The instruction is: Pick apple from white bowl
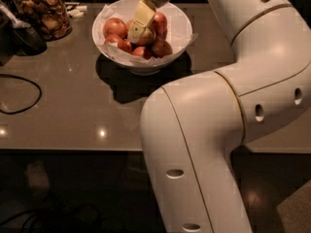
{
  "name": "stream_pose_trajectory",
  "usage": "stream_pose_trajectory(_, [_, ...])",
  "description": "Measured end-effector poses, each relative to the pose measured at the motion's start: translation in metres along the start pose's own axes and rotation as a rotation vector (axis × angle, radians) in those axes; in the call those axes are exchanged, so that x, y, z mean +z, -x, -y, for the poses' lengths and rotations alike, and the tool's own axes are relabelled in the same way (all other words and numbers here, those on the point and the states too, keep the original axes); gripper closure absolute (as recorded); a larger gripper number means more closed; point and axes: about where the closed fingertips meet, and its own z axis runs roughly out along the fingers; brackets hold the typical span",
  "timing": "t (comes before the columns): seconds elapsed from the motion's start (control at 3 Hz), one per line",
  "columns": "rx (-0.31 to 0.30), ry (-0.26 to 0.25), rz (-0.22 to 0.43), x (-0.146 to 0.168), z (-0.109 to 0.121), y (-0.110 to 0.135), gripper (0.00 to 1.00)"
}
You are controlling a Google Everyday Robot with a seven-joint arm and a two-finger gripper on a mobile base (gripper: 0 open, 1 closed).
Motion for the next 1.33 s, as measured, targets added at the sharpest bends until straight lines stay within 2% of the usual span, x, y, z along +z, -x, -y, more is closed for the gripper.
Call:
stream_pose_trajectory(0.33, [-0.017, -0.009, -0.012, 0.003, 0.002, 0.007, 0.0])
stream_pose_trajectory(1.0, [-0.023, -0.023, -0.019, 0.009, 0.009, 0.014, 0.21])
stream_pose_trajectory(1.33, [-0.02, -0.032, -0.021, 0.011, 0.013, 0.014, 0.26])
